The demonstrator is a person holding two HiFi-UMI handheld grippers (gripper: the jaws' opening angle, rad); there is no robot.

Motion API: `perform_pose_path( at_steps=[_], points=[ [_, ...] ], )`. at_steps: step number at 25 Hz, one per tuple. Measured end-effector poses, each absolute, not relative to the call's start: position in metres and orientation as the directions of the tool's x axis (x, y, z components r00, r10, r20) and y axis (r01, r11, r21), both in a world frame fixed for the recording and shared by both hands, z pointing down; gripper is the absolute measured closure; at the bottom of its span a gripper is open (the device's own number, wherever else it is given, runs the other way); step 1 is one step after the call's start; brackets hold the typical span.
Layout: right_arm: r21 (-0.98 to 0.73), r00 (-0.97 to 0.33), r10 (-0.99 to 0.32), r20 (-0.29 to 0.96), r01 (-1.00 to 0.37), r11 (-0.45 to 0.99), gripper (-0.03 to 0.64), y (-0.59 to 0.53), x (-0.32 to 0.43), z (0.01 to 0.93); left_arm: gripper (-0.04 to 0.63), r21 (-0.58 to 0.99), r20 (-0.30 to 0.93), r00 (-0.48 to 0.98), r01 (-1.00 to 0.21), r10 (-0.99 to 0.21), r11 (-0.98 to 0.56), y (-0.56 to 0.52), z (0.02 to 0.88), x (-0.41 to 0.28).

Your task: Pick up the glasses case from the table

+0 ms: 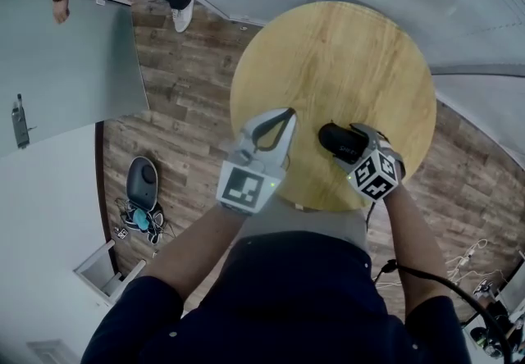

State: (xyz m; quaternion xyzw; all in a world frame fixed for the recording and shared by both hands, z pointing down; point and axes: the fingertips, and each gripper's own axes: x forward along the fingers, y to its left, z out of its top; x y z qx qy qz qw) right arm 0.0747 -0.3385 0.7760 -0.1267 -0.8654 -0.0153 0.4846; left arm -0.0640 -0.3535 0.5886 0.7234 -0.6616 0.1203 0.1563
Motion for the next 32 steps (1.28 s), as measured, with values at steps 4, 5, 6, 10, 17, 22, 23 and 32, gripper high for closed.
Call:
perform_pose_path(
  at_steps=[4, 5, 6, 10, 17, 22, 23, 32],
  points=[
    [-0.103, -0.504, 0.196, 0.841, 0.206, 0.973, 0.259, -0.333, 0.073, 0.768, 0.592, 0.072, 0.368, 0.097, -0.995, -0.925, -0.076, -0.351, 0.577, -0.067],
    [-0.107, -0.521, 0.192, 0.832, 0.188, 0.976, 0.262, -0.333, 0.071, 0.764, 0.592, 0.068, 0.363, 0.098, -0.995, -0.927, -0.079, -0.351, 0.573, -0.069],
    [-0.11, -0.54, 0.185, 0.821, 0.169, 0.979, 0.262, -0.333, 0.069, 0.76, 0.592, 0.06, 0.358, 0.1, -0.995, -0.929, -0.084, -0.352, 0.569, -0.071],
    [-0.094, -0.612, 0.146, 0.777, 0.118, 0.989, 0.264, -0.341, 0.056, 0.731, 0.592, 0.038, 0.322, 0.106, -0.994, -0.941, -0.098, -0.363, 0.55, -0.083],
    [-0.12, -0.768, 0.011, 0.64, -0.086, 0.989, 0.264, -0.335, 0.056, 0.641, 0.592, 0.057, 0.25, 0.123, -0.992, -0.96, -0.112, -0.331, 0.505, -0.087],
    [-0.186, -0.884, -0.153, 0.442, -0.257, 0.948, 0.264, -0.359, 0.055, 0.552, 0.592, 0.055, 0.183, 0.141, -0.99, -0.973, -0.132, -0.332, 0.462, -0.092],
    [-0.197, -0.897, -0.185, 0.4, -0.281, 0.939, 0.264, -0.362, 0.056, 0.533, 0.592, 0.052, 0.163, 0.149, -0.988, -0.975, -0.142, -0.332, 0.451, -0.09],
    [-0.182, -0.919, -0.341, 0.199, -0.377, 0.908, 0.264, -0.364, 0.069, 0.431, 0.592, 0.029, 0.047, 0.217, -0.976, -0.975, -0.216, -0.329, 0.385, -0.075]
  ],
)
